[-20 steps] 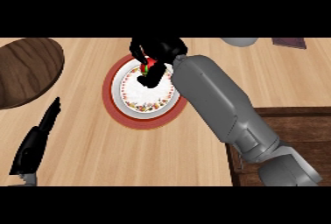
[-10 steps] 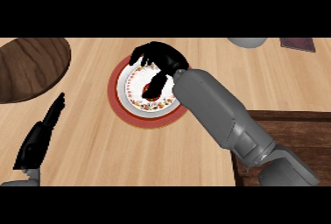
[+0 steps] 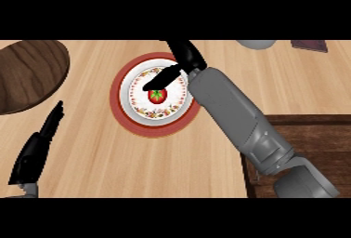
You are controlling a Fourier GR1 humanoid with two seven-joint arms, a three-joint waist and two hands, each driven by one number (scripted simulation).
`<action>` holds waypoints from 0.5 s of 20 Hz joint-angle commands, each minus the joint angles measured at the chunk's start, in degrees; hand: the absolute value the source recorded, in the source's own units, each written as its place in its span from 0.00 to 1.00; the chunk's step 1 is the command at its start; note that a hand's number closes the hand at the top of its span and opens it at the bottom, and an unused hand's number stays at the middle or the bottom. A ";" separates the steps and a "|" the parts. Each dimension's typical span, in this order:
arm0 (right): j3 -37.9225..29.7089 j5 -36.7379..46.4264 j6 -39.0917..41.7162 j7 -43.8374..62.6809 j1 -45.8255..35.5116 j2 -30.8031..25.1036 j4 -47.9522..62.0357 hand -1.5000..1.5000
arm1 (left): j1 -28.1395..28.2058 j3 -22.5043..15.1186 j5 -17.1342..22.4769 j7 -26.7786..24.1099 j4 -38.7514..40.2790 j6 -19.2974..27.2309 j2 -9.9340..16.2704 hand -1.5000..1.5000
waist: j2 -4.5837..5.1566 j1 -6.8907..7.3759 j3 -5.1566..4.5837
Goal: Pick the tomato from the tray and place it in the plate
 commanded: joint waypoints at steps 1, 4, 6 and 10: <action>-6.63 -3.54 -1.73 0.12 -3.50 -0.92 4.12 0.00 | 1.68 -0.99 -1.44 -0.72 0.32 1.55 -1.67 0.50 | -0.08 -1.21 0.00; -11.61 -7.96 3.61 -6.37 -0.21 -5.49 4.75 0.00 | 1.92 -0.31 -0.95 -0.84 -0.28 1.32 -1.32 0.50 | 0.09 -1.36 0.06; -14.43 -10.33 6.71 -9.90 1.06 -7.08 5.99 0.00 | 0.32 0.90 0.39 0.02 -1.47 0.01 0.05 0.50 | 0.29 -1.11 0.09; -17.07 -11.36 13.48 -15.51 0.66 -11.46 10.01 0.00 | 1.18 0.04 -1.04 -2.21 1.11 0.96 -1.15 0.50 | 0.48 -0.78 0.04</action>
